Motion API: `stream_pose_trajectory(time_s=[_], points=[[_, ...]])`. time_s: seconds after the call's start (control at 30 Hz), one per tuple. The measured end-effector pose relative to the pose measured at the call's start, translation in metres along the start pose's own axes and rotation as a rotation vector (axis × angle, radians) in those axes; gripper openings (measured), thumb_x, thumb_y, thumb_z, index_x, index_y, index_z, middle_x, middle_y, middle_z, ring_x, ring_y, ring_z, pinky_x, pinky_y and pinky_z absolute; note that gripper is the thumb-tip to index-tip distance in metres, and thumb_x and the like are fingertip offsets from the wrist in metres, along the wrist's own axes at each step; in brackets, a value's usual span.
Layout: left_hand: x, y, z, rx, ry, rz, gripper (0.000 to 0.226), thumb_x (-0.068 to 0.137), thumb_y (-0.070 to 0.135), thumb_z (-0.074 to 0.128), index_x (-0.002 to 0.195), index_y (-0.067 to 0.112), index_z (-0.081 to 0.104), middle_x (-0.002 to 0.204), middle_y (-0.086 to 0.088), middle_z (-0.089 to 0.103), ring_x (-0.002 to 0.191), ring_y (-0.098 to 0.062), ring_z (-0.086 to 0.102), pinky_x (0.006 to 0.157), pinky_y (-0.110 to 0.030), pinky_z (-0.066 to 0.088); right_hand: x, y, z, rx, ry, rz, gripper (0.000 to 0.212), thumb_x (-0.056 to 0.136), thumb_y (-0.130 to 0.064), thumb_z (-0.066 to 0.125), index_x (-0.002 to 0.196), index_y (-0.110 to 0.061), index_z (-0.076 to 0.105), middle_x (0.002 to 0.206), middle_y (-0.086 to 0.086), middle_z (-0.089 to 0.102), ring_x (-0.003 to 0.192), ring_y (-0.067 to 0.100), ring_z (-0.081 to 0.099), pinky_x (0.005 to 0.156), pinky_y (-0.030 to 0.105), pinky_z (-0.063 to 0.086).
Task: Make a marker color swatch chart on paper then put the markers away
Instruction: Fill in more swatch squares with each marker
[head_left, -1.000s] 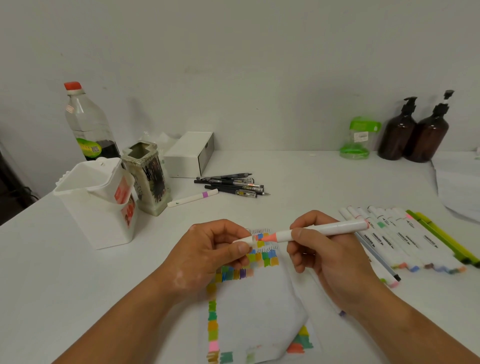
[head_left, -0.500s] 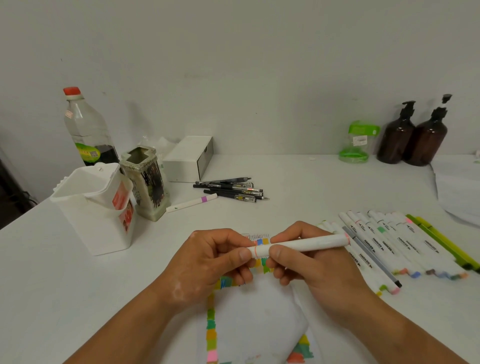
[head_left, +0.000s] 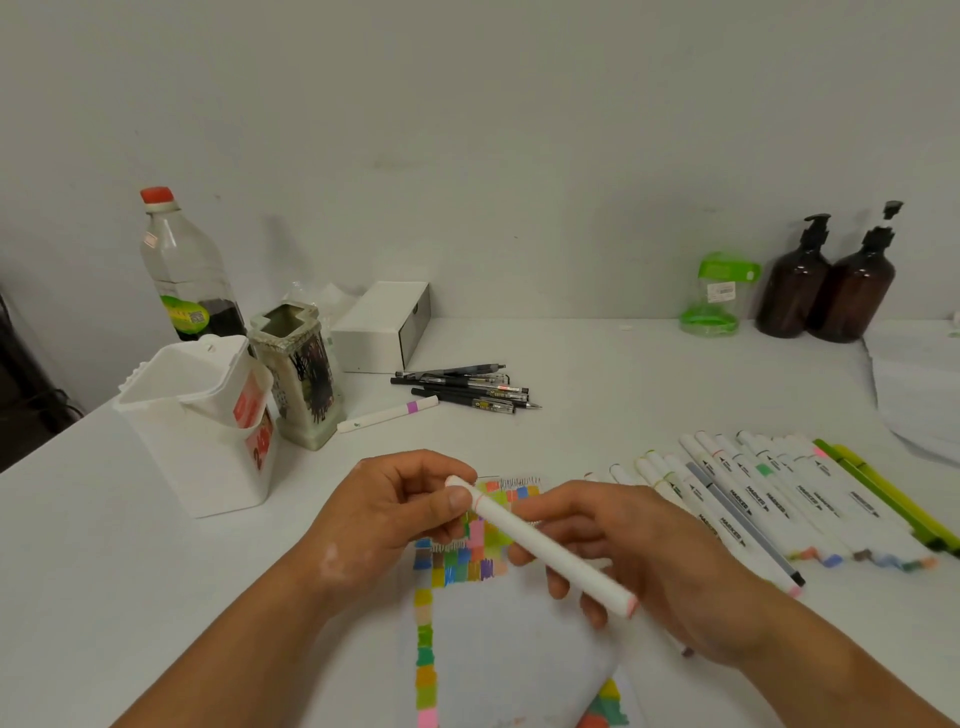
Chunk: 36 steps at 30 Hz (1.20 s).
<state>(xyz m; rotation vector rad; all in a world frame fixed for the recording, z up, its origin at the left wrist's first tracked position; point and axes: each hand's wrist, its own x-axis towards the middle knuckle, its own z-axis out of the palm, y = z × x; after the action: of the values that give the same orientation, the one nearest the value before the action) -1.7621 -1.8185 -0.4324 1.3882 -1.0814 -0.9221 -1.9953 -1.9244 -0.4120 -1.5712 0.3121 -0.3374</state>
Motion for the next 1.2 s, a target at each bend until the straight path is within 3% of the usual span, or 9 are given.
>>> stream_pose_trajectory(time_s=[0.07, 0.17, 0.3, 0.43, 0.63, 0.83, 0.93, 1.03, 1.2], points=[[0.000, -0.001, 0.006, 0.008, -0.040, -0.015, 0.028, 0.072, 0.031, 0.080, 0.099, 0.022, 0.078, 0.085, -0.008, 0.074, 0.077, -0.021, 0.071, 0.072, -0.027, 0.057, 0.002, 0.003, 0.005, -0.224, 0.115, 0.050, 0.035, 0.072, -0.057, 0.070, 0.097, -0.033, 0.072, 0.092, 0.005, 0.080, 0.074, 0.010, 0.067, 0.068, 0.027, 0.050], [-0.001, -0.002, 0.017, 0.046, -0.078, -0.049, 0.026, 0.072, 0.026, 0.080, 0.098, 0.024, 0.078, 0.090, -0.008, 0.076, 0.081, -0.024, 0.074, 0.074, -0.031, 0.060, 0.003, 0.010, 0.015, -0.466, 0.188, 0.075, 0.031, 0.068, -0.053, 0.076, 0.093, -0.039, 0.064, 0.071, -0.003, 0.076, 0.059, 0.004, 0.061, 0.063, 0.022, 0.048], [-0.001, -0.002, 0.017, 0.075, 0.002, -0.005, 0.026, 0.068, 0.029, 0.081, 0.094, 0.028, 0.078, 0.084, -0.008, 0.075, 0.075, -0.023, 0.073, 0.069, -0.026, 0.059, 0.007, 0.014, 0.021, -0.725, 0.362, 0.038, 0.026, 0.068, -0.054, 0.069, 0.087, -0.037, 0.067, 0.076, -0.016, 0.070, 0.058, 0.002, 0.056, 0.054, 0.018, 0.042], [0.002, -0.005, 0.008, 0.284, 0.191, 0.044, 0.018, 0.072, 0.044, 0.073, 0.089, 0.038, 0.075, 0.077, 0.002, 0.074, 0.073, -0.016, 0.071, 0.062, -0.021, 0.056, 0.007, 0.015, 0.011, -0.998, 0.518, 0.154, 0.017, 0.075, -0.052, 0.063, 0.083, -0.037, 0.059, 0.071, -0.010, 0.064, 0.070, 0.004, 0.057, 0.052, 0.021, 0.037], [0.005, -0.014, 0.002, 0.435, 0.317, 0.070, 0.008, 0.084, 0.035, 0.070, 0.089, 0.032, 0.074, 0.074, 0.006, 0.071, 0.071, -0.006, 0.068, 0.057, -0.014, 0.052, 0.010, 0.026, 0.010, -1.227, 0.546, 0.250, 0.033, 0.084, -0.063, 0.053, 0.110, -0.042, 0.050, 0.084, -0.013, 0.053, 0.078, 0.011, 0.051, 0.060, 0.026, 0.035], [0.021, -0.023, -0.012, 0.815, 0.483, 0.103, 0.012, 0.094, 0.023, 0.066, 0.100, 0.031, 0.072, 0.095, 0.019, 0.069, 0.084, -0.001, 0.064, 0.068, -0.005, 0.047, 0.009, 0.028, 0.005, -1.227, 0.565, 0.225, 0.033, 0.094, -0.052, 0.052, 0.125, -0.044, 0.045, 0.082, -0.013, 0.041, 0.079, 0.012, 0.047, 0.064, 0.028, 0.036], [0.049, -0.023, -0.024, 1.149, 0.484, 0.163, 0.026, 0.096, 0.016, 0.061, 0.119, 0.020, 0.069, 0.119, 0.002, 0.066, 0.103, -0.012, 0.061, 0.091, -0.021, 0.049, 0.007, 0.028, 0.001, -1.177, 0.560, 0.198, 0.030, 0.096, -0.047, 0.055, 0.125, -0.044, 0.047, 0.088, -0.015, 0.045, 0.080, 0.009, 0.048, 0.063, 0.025, 0.035], [0.079, -0.023, -0.034, 1.371, 0.396, 0.031, 0.040, 0.094, 0.008, 0.053, 0.134, 0.013, 0.056, 0.134, -0.004, 0.056, 0.122, -0.023, 0.051, 0.105, -0.033, 0.043, 0.006, 0.026, -0.001, -1.126, 0.542, 0.182, 0.029, 0.097, -0.045, 0.057, 0.125, -0.045, 0.048, 0.092, -0.016, 0.047, 0.081, 0.007, 0.048, 0.060, 0.022, 0.035], [0.100, -0.027, -0.042, 1.513, 0.324, -0.190, 0.037, 0.094, 0.015, 0.046, 0.130, 0.019, 0.051, 0.128, -0.002, 0.057, 0.117, -0.023, 0.051, 0.100, -0.040, 0.046, 0.003, 0.025, -0.004, -1.074, 0.518, 0.136, 0.031, 0.099, -0.045, 0.055, 0.128, -0.043, 0.048, 0.107, -0.016, 0.058, 0.087, 0.007, 0.046, 0.067, 0.023, 0.036]])
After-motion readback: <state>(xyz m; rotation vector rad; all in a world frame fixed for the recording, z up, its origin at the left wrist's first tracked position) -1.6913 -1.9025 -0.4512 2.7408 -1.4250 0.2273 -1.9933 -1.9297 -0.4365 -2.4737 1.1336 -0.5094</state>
